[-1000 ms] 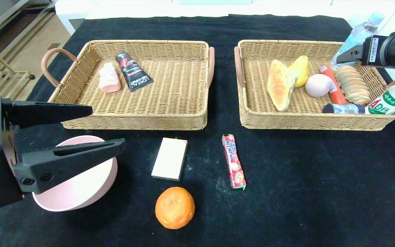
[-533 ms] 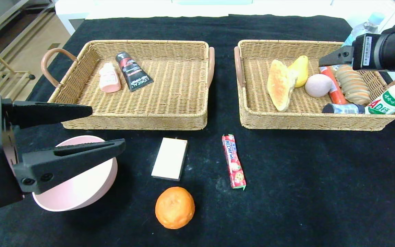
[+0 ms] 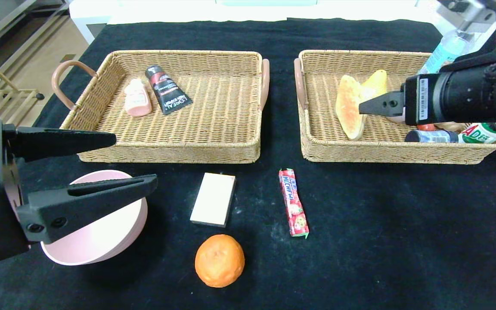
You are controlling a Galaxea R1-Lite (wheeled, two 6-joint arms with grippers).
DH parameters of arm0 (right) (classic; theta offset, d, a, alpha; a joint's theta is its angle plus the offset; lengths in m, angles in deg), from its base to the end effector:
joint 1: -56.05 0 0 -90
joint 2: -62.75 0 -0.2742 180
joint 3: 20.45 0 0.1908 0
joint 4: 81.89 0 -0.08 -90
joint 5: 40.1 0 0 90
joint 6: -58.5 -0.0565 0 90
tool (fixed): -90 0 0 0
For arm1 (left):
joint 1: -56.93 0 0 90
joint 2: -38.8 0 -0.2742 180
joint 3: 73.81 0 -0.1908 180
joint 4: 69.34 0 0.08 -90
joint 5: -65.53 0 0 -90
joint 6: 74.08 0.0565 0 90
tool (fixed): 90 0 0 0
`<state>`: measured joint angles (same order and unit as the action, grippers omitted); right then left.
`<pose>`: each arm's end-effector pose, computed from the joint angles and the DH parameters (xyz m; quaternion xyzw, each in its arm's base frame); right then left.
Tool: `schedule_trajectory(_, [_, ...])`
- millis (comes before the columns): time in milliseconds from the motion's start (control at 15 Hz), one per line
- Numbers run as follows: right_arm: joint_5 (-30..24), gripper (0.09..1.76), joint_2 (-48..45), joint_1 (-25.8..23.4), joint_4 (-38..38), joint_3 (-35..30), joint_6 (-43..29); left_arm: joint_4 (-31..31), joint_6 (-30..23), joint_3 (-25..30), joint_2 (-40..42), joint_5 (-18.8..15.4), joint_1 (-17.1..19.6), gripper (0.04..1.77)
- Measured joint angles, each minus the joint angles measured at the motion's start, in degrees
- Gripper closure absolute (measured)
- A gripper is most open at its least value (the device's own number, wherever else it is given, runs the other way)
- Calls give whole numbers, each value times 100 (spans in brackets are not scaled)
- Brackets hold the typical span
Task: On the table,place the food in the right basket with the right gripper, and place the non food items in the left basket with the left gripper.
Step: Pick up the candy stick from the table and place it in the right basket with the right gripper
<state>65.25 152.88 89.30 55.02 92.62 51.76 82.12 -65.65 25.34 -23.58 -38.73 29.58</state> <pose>0.2612 0.1534 0.3022 -0.0147 0.1682 0.1435 0.9751 0.1593 -0.0981 0.2798 0.0784 0.0610 -0.3593 0.9279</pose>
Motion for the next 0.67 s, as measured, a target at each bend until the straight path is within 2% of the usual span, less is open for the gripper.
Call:
schedule_trajectory(133, [196,15,-16,390,512,-488,-17,0,4,0,0,1,0,9])
schedule_trajectory(333, [336,15,37,898,750,-968,-48,0,0,0,1,0,1,9])
schedule_trajectory(667, [557,15,402,1347,975,-1296,-391,-2,4,6,-2,0,1,9])
